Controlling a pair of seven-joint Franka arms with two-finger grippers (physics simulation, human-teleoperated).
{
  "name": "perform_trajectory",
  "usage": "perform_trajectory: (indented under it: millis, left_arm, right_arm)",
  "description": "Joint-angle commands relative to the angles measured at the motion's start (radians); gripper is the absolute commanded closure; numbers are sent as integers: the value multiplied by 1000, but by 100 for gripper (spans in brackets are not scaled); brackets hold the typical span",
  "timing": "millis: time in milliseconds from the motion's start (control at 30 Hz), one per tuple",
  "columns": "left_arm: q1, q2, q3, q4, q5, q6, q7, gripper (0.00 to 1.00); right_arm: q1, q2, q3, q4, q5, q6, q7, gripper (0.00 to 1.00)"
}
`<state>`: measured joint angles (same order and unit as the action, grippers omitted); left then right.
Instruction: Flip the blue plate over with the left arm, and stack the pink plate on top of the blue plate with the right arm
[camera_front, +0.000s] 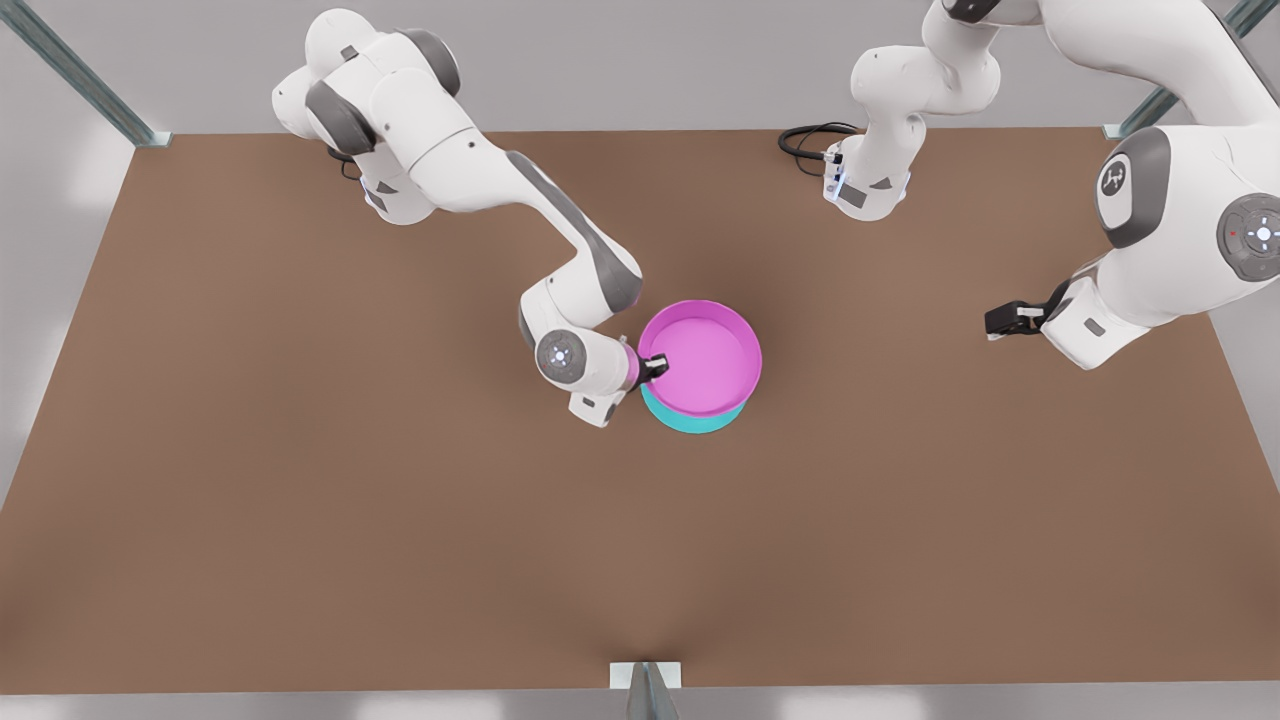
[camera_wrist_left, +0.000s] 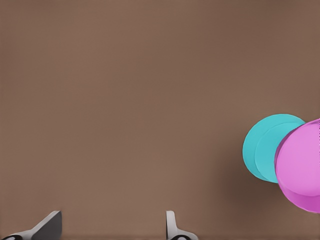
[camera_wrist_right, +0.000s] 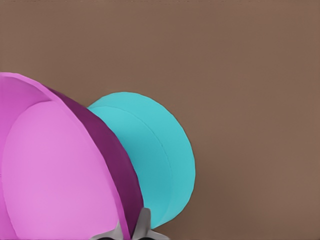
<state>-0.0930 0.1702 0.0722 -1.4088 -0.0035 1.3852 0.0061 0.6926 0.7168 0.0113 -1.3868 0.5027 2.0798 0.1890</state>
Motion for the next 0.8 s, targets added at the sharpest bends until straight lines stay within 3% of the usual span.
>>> perform_trajectory:
  millis: [0, 367, 433, 467, 600, 633, 767]
  left_arm:
    - [-1, 0, 0, 1, 0, 0, 0, 0]
    - [-1, 0, 1, -1, 0, 0, 0, 0]
    - [-1, 0, 0, -1, 0, -3, 0, 0]
    - [-1, 0, 0, -1, 0, -5, 0, 0]
    - [-1, 0, 0, -1, 0, -8, -2, 0]
    - [-1, 0, 0, -1, 0, -11, -2, 0]
    - [-1, 0, 0, -1, 0, -21, -5, 0]
  right_arm:
    - [1, 1, -1, 0, -9, -1, 4, 79]
    - [-12, 30, -5, 0, -35, 13, 0, 77]
    - [-13, 32, -8, 0, -33, 13, -2, 57]
    - [-12, 32, -8, 0, -33, 14, -5, 40]
    - [-10, 44, -8, 3, -32, 37, -13, 15]
    - [-10, 49, -8, 5, -30, 51, -11, 4]
    - [-13, 46, -8, 8, -27, 57, -2, 2]
